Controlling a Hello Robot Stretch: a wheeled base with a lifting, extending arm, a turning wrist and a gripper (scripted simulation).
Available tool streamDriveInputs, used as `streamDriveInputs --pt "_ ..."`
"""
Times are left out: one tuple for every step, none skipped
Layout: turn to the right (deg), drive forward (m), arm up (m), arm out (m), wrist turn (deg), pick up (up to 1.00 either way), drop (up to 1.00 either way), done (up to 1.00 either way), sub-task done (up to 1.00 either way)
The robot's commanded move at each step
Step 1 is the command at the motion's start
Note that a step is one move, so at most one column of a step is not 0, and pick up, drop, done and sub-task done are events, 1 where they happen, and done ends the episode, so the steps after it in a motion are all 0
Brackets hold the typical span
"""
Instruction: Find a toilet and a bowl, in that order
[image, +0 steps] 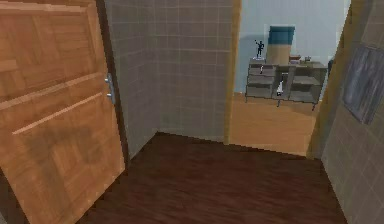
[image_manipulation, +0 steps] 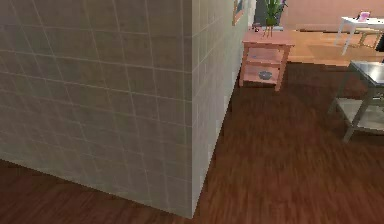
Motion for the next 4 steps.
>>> streamDriveInputs --pt "24.0 0.0 0.0 0.0 0.0 0.0 0.0 0.0 0.0" --pt "0.0 1.0 0.0 0.0 0.0 0.0 0.0 0.0 0.0" --pt "0.0 1.0 0.0 0.0 0.0 0.0 0.0 0.0 0.0" --pt "3.0 0.0 0.0 0.0 0.0 0.0 0.0 0.0 0.0"
